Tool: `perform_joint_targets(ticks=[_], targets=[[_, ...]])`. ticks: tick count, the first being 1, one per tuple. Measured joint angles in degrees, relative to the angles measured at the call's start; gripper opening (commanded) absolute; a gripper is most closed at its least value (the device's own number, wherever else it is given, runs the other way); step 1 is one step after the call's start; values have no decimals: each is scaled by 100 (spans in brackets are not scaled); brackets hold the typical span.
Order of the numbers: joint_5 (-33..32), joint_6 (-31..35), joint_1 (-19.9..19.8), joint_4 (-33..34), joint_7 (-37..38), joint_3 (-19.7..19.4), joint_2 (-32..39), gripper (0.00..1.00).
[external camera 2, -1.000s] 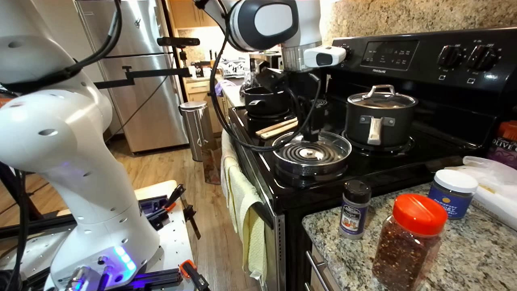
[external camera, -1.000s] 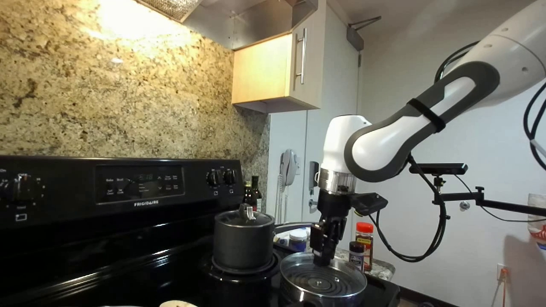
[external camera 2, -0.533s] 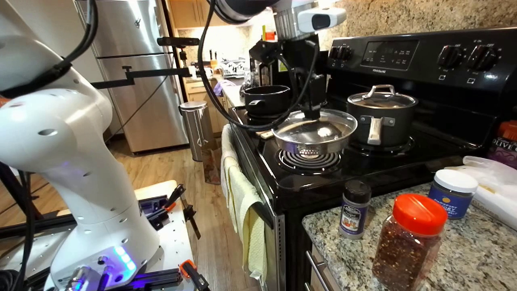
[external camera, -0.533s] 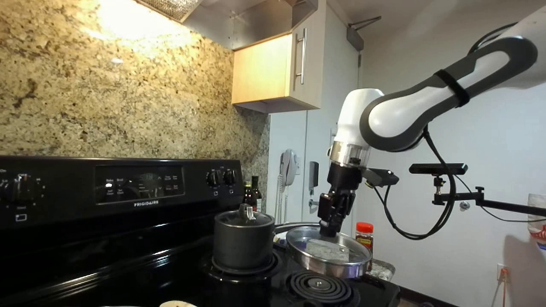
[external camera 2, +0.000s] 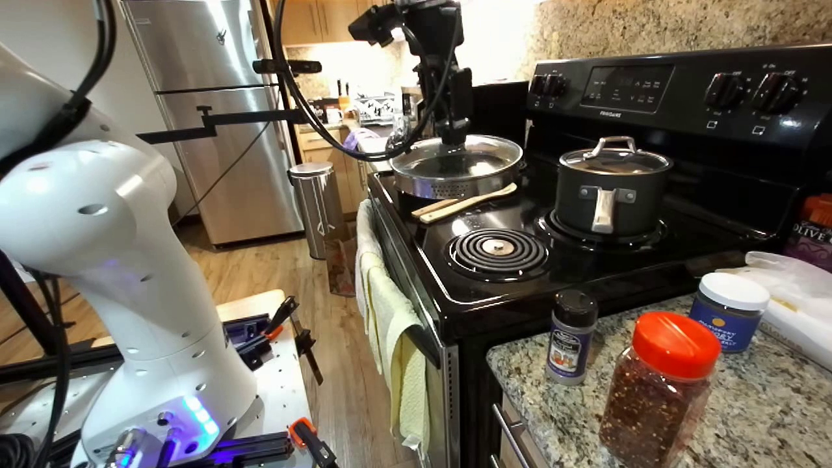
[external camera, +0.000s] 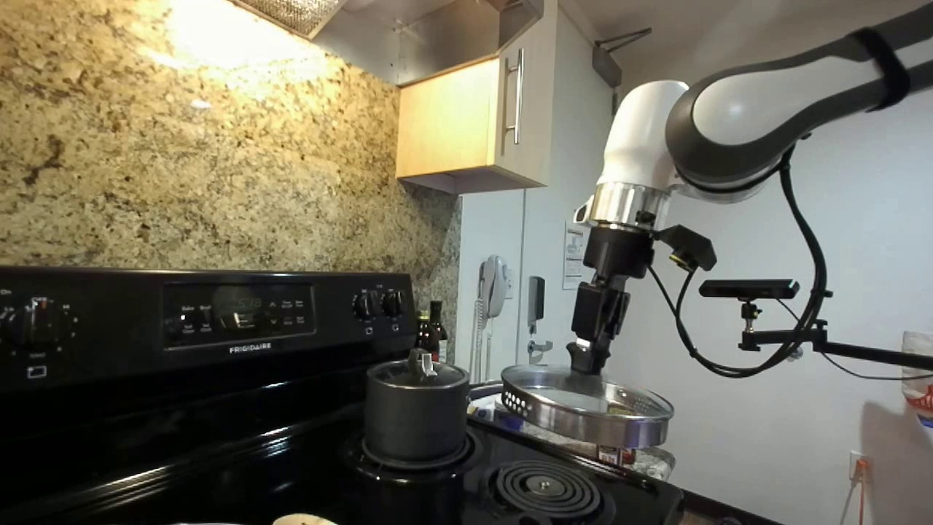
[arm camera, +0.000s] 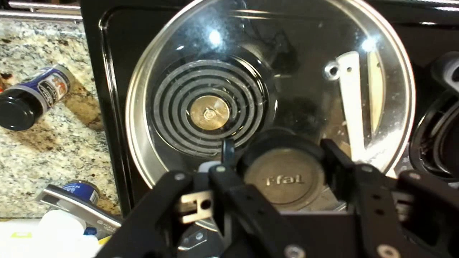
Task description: Remove the cooking stick from the pot, pick up the lid and close the pot
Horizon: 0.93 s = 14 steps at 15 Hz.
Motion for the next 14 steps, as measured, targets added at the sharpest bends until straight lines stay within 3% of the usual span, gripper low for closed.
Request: perform_joint_targets(ticks=[4, 5, 14], targets=[[6, -11, 7, 0, -18, -6, -16, 60], [6, -11, 7, 0, -18, -6, -14, 35], [-29, 318, -267, -271, 27, 57, 72, 35]])
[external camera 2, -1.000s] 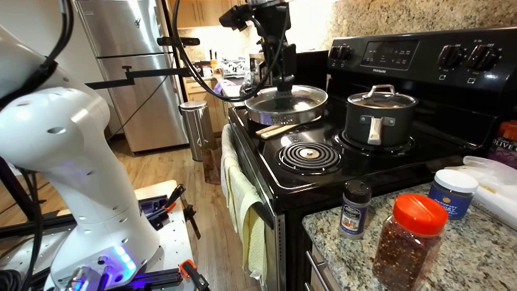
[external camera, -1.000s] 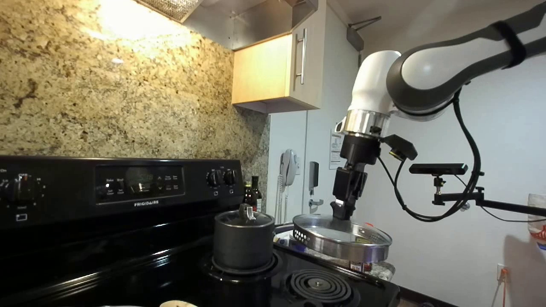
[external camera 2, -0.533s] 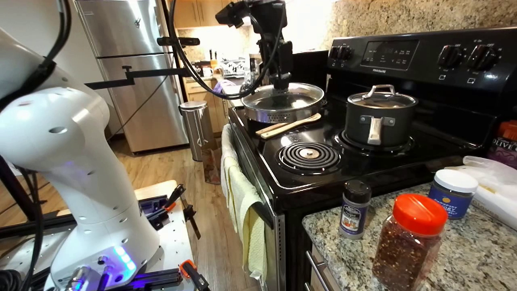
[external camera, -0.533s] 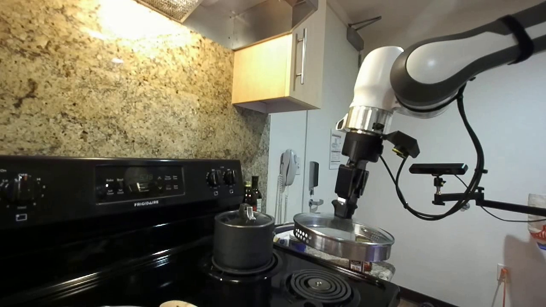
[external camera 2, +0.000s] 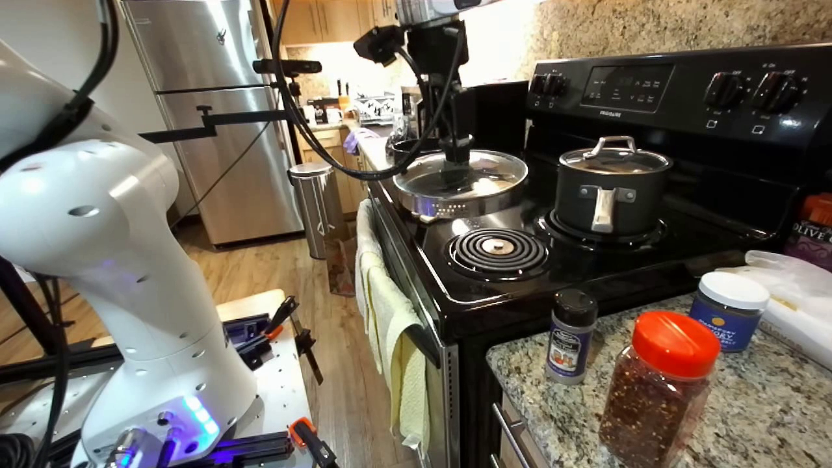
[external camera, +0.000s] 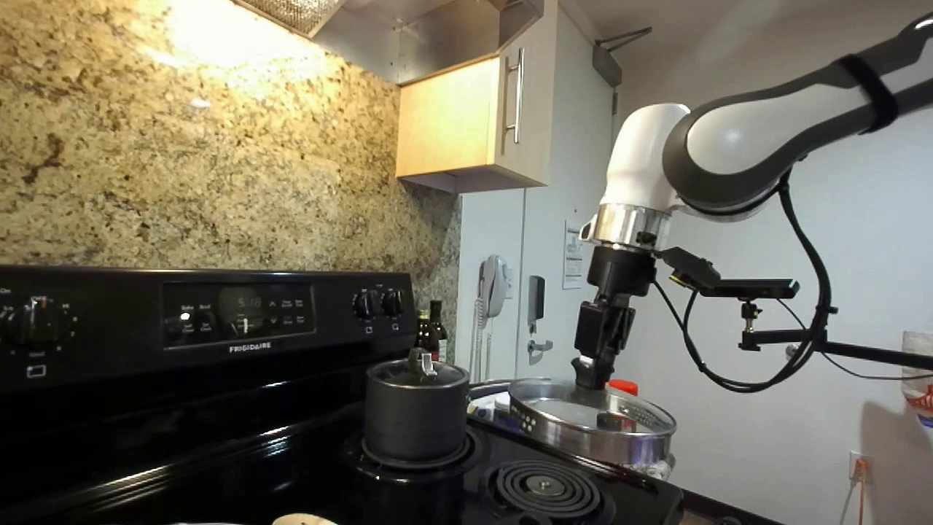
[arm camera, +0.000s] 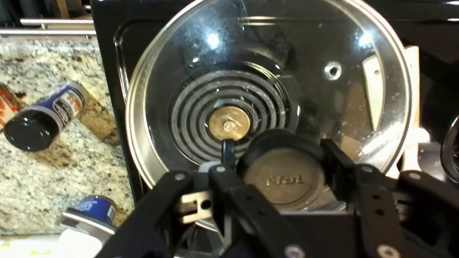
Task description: Remove the cooking stick from the pot, pick up the lid and close the pot
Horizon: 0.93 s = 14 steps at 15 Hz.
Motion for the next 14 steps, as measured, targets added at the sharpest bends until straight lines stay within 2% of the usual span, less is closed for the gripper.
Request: perform_joint_targets(ticks=[3, 7, 14], targets=[[-83, 227, 217, 258, -4, 364, 2, 35], [-209, 208, 628, 809, -8, 888, 135, 35], [-603, 165, 1232, 1924, -204, 1625, 926, 35]])
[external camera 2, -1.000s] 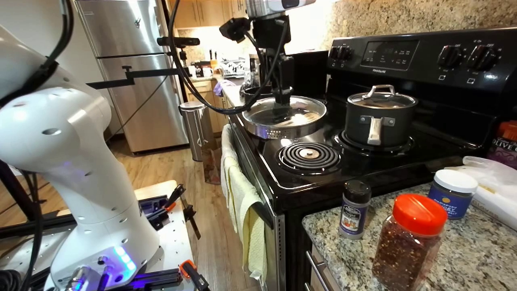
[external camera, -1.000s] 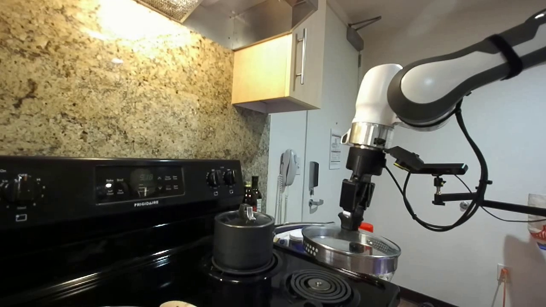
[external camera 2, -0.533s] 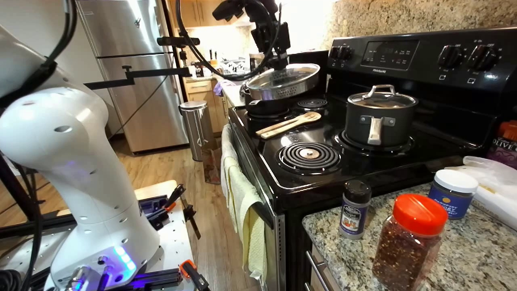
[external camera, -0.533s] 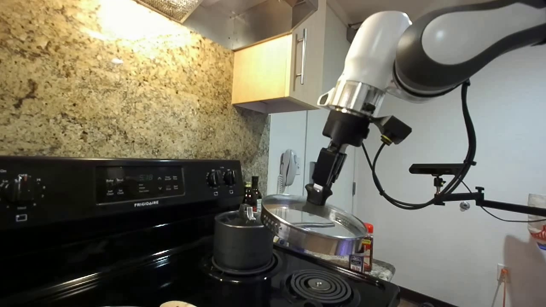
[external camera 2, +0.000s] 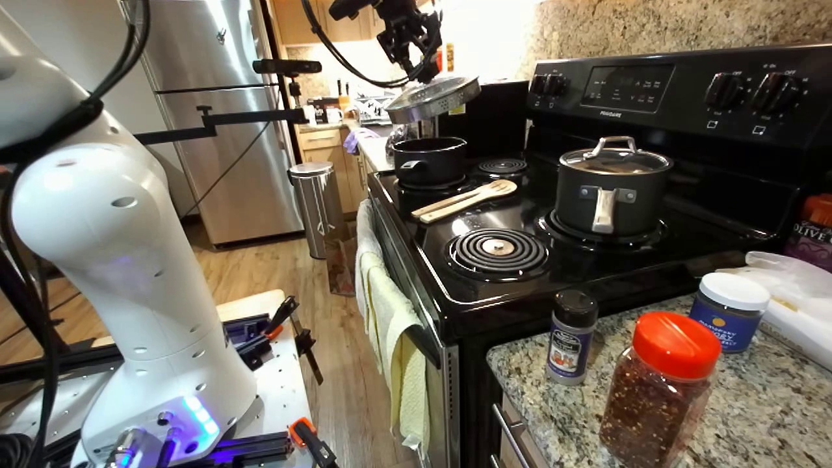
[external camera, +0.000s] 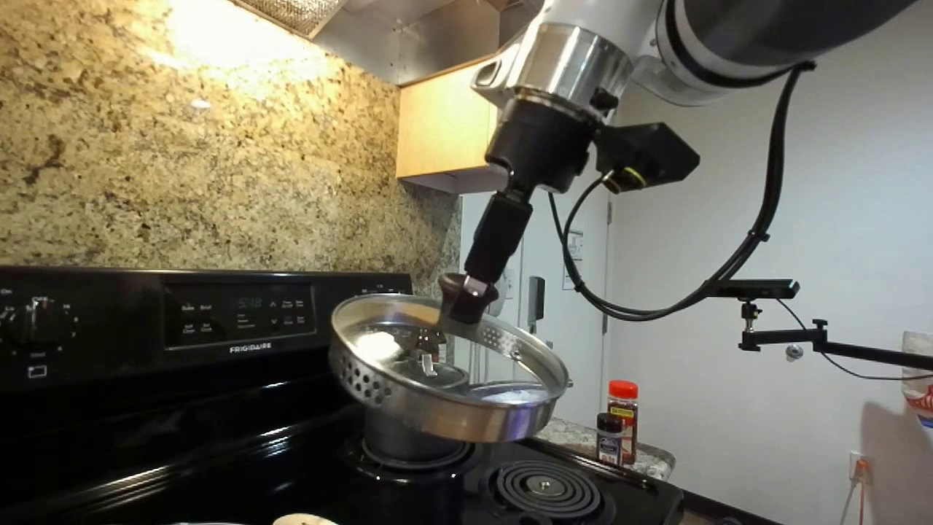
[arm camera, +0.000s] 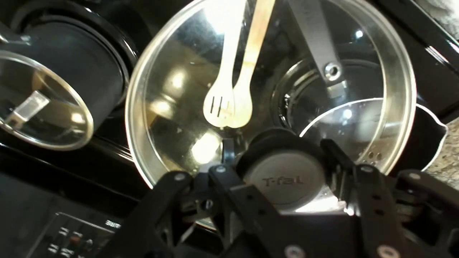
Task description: Remove the cooking stick from the pot, pick up the lid and close the pot
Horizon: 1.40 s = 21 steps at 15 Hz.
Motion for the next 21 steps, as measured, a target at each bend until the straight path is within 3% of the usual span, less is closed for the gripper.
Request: perform_joint_targets(ticks=[8, 9, 20, 21], targets=[[-320, -6, 436, 1399, -624, 344, 1771, 35], [-342, -13, 455, 1568, -692, 344, 1982, 60], [-342, -8, 464, 1619, -699, 332, 2149, 60], [-342, -8, 464, 1619, -699, 332, 2149, 35]])
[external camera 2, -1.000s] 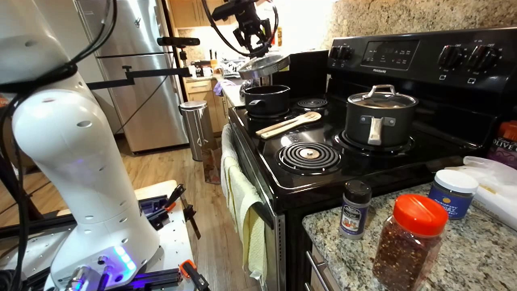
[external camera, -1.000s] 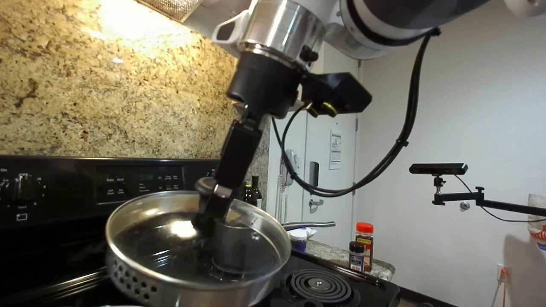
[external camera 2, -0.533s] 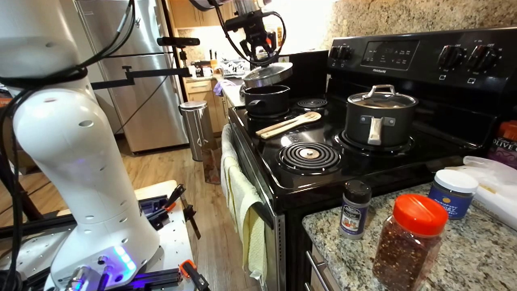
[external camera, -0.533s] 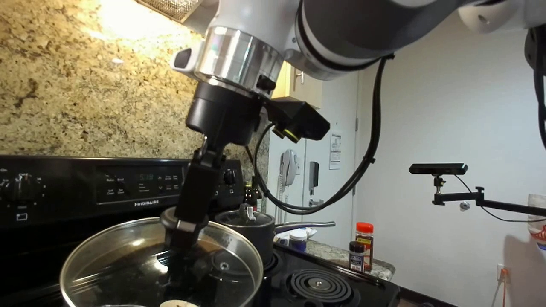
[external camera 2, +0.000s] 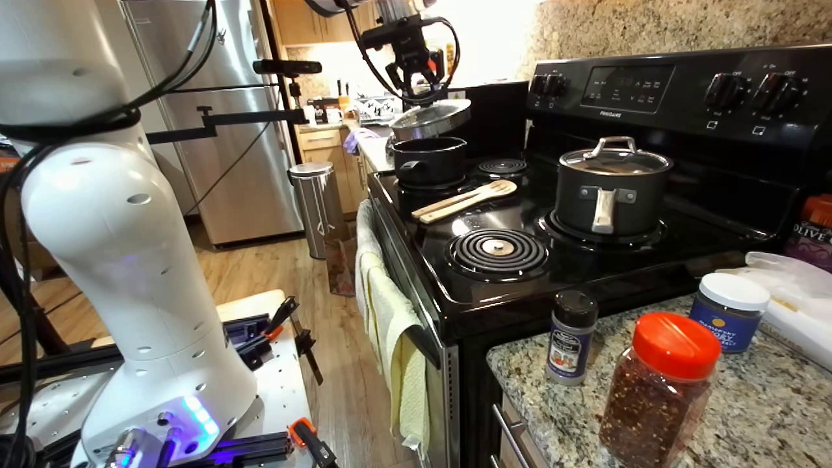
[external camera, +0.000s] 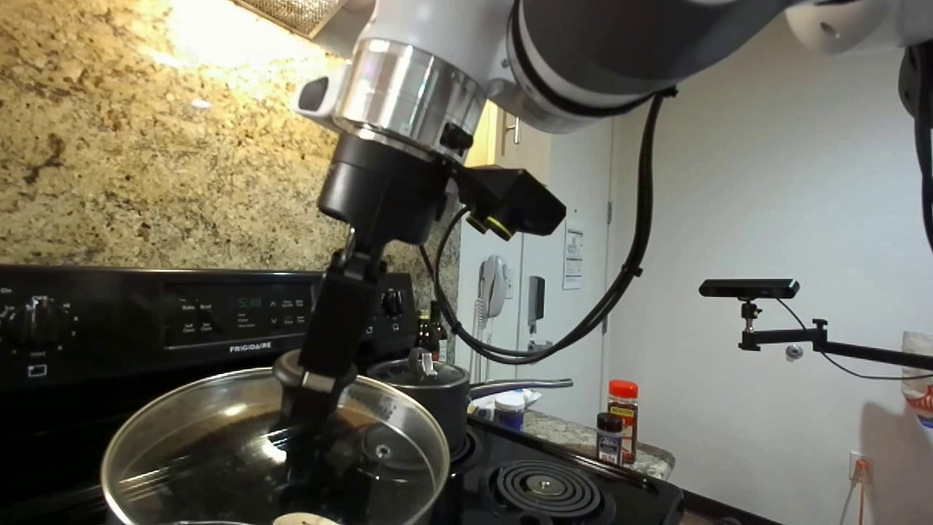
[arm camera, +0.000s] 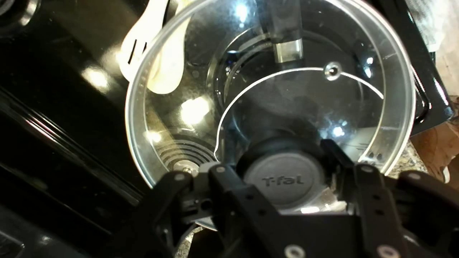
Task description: Remove the cooking stick from the pot, pick up the lid and close the pot
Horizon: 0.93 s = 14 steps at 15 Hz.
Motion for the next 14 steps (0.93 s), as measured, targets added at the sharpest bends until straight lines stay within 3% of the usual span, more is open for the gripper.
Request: perform_joint_targets(ticks=[6, 14], targets=[[-137, -8, 62, 118, -5, 6, 192, 35], [-531, -429, 483, 1287, -406, 61, 1066, 35]])
